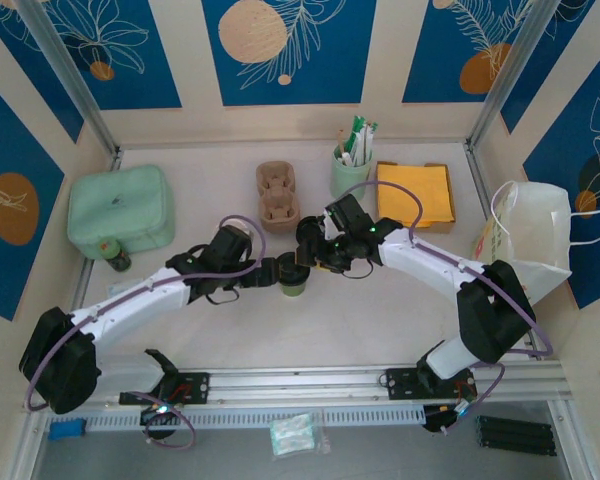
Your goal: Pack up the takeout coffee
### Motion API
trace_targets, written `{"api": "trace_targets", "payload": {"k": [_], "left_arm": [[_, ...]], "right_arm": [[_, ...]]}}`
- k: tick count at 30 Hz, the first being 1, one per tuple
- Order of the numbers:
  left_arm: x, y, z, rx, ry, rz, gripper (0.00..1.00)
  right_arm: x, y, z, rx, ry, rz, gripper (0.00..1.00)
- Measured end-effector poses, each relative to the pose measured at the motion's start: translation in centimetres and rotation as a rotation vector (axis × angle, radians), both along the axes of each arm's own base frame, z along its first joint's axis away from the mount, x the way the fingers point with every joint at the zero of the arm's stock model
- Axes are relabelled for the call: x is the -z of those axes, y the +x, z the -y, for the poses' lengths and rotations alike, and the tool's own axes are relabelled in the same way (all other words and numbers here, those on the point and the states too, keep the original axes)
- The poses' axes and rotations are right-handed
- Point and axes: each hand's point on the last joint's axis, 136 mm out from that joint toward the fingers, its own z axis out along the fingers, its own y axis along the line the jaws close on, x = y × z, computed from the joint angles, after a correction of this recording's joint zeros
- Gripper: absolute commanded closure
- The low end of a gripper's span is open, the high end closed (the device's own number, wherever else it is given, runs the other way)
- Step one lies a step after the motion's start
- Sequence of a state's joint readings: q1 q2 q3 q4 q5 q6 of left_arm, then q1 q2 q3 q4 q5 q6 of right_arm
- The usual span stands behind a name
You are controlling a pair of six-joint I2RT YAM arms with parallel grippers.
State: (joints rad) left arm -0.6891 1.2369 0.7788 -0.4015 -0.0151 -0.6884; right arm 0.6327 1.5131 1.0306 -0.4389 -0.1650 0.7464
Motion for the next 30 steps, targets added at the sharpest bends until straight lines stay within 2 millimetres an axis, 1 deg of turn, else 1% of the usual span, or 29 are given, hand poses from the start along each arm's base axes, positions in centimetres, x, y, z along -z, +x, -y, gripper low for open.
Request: {"api": "trace_targets", "payload": {"k": [6,11,16,23,25,30], "left_arm": [[0.1,-0.1,0.1,-0.011,-0.034,0.014,0.00],[0.1,-0.1,0.0,-0.010,-0.033,0.015,0.00],[-0.1,-0.2,-0.1,-0.009,-0.018,0.012,0.00],[-0.3,-0.4,-0.4,0.003,0.010,-0.002,0.01],[-0.3,-0.5,-0.5,0.006,0.016,-0.006,0.01],[-0.5,-0.7,-0.7,0.014,0.029,-0.014,0.01]], "right_arm": [[-0.1,0.2,-0.1,0.010,0.010,0.005,0.44],[-0.2,0.1,-0.1,0.010,0.008,0.003,0.42],[-0.7,0.2,0.1,0.009,-0.004,-0.002,0.40],[-2.7,1.3,-0.1,0.014,0.021,0.038,0.40],[-3.0,1.1,0.0,0.013,0.024,0.041,0.40],[-4.9,0.1,0.8,0.020,0.053,0.081,0.41]]}}
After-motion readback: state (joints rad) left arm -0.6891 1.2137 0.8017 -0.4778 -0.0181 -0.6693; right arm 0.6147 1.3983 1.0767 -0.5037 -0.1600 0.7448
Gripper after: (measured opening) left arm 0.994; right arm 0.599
